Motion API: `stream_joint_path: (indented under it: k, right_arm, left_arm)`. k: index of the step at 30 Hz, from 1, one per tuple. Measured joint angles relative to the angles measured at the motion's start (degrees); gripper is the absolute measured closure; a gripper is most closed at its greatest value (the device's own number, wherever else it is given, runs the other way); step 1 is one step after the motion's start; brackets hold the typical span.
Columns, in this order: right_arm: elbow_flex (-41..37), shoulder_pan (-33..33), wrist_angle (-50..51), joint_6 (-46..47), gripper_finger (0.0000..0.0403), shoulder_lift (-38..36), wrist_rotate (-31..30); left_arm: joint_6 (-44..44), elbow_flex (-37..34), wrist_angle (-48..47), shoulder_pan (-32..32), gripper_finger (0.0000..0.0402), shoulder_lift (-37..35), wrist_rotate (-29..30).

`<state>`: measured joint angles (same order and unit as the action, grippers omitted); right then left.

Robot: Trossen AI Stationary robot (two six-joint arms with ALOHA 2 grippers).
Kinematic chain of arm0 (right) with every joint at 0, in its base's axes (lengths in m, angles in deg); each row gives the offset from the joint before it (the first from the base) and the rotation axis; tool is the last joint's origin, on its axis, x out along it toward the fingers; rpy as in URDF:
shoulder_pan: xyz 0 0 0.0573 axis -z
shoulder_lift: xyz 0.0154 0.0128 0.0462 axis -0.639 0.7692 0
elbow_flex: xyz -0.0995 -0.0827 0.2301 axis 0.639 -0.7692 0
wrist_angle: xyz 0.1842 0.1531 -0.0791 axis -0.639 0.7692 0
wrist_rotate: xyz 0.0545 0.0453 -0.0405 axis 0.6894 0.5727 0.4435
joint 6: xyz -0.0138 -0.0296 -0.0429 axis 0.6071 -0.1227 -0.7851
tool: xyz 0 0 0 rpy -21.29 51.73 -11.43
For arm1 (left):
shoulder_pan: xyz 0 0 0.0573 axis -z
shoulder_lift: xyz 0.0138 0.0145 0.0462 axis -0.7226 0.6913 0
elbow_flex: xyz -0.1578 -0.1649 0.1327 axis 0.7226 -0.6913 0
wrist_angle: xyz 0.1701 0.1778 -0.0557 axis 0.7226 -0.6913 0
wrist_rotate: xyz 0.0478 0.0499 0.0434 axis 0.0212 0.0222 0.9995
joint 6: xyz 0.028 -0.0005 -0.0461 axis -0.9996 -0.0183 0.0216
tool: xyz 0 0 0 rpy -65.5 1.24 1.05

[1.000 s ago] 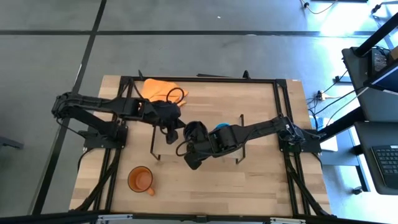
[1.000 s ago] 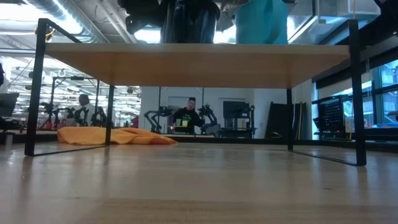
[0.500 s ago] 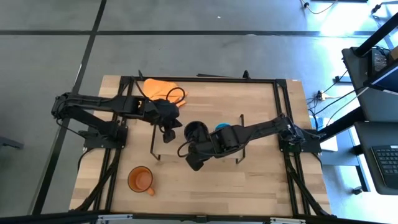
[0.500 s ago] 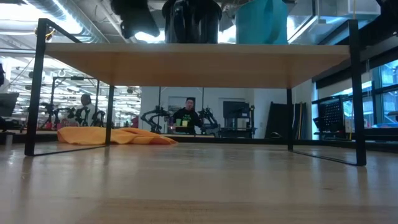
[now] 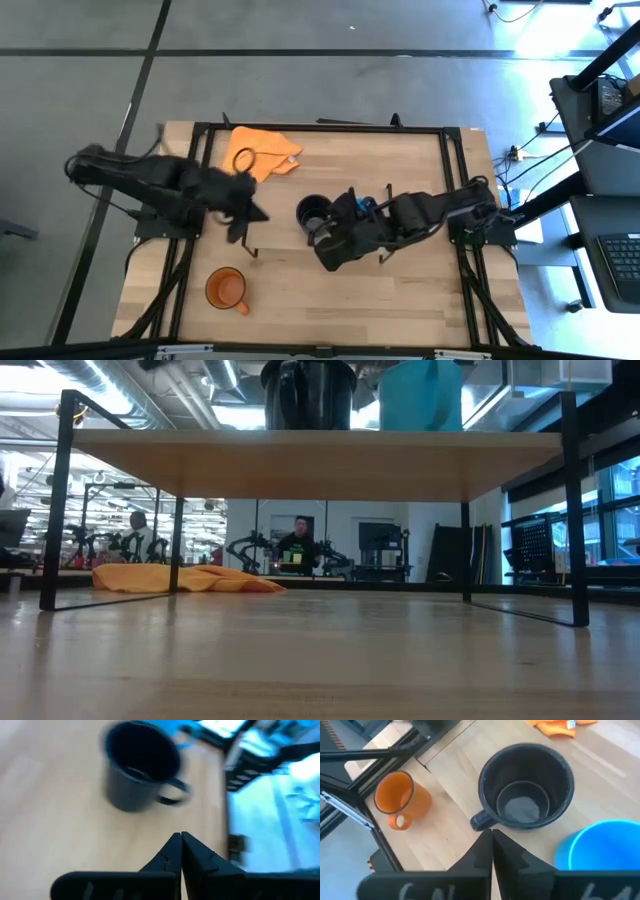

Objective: Stack small to large cups/mugs on shelf
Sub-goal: Put the orange cup on the shelf

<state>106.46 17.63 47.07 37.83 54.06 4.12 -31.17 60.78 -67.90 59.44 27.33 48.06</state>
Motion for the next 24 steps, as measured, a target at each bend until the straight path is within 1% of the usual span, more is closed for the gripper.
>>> stream_joint_path:
  k: [3,5,7,9,11,14,17,20,24]
  right_arm:
    - [0.00,-0.15,-0.06,-1.29,0.0371,-0.36,1.10]
    - [0.00,-0.20,0.02,-2.43,0.0349,-0.36,1.54]
    - [-0.02,-0.33,0.02,-3.13,0.0319,-0.34,1.63]
    - [-0.02,-0.35,-0.26,-4.03,0.0286,-0.34,1.30]
    - [-0.02,-0.35,-1.23,-4.77,0.0256,-0.35,0.91]
    - [-0.04,-0.35,-3.52,-7.66,0.0218,-0.63,0.36]
    - [-0.04,-0.35,-6.58,-10.42,0.0196,-1.18,0.29]
    - [-0.04,-0.35,-9.09,-11.83,0.0187,-1.81,-0.38]
    - [-0.04,-0.37,-9.96,-11.88,0.0185,-2.27,-1.10]
  left_arm:
    - [7.37,0.02,-3.27,7.69,0.0401,-2.20,3.36]
    - [12.00,0.02,-8.39,13.16,0.0401,-2.51,4.66]
    - [16.44,0.00,-12.59,18.58,0.0401,-2.07,4.70]
    - [20.11,0.00,-12.79,23.46,0.0401,-1.34,4.52]
    - [20.14,0.00,-11.68,26.53,0.0401,-0.92,4.77]
    - [16.03,0.00,-10.65,27.68,0.0401,-0.30,7.63]
    - [17.88,0.00,-8.35,27.61,0.0401,0.00,8.54]
    - [19.99,0.00,-6.97,26.93,0.0401,0.00,8.66]
    - [21.67,0.00,-7.26,25.86,0.0401,0.00,8.71]
